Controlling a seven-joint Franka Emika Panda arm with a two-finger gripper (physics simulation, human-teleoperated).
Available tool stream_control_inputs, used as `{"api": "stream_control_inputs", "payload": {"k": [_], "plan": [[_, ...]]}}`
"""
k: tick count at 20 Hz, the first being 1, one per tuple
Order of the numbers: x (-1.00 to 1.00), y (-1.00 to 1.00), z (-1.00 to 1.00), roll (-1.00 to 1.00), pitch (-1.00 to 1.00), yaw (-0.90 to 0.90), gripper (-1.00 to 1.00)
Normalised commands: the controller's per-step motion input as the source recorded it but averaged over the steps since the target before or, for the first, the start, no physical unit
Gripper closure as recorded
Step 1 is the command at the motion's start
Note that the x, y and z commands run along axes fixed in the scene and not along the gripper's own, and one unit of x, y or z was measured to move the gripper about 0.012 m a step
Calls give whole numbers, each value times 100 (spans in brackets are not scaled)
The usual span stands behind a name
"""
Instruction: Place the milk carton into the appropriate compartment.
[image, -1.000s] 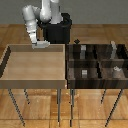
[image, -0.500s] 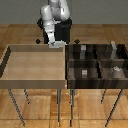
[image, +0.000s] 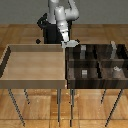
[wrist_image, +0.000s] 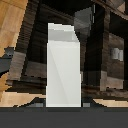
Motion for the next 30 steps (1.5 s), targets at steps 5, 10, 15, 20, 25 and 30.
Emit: {"api": "stream_control_inputs", "payload": {"k": [5, 10, 15, 20, 25, 30], "plan": [[0, 100, 0, 0, 0, 0, 100], [0, 100, 0, 0, 0, 0, 100], [0, 100, 0, 0, 0, 0, 100], [0, 40, 0, 0, 0, 0, 100], [0, 60, 0, 0, 0, 0, 100], [0, 0, 0, 0, 0, 0, 100]]}}
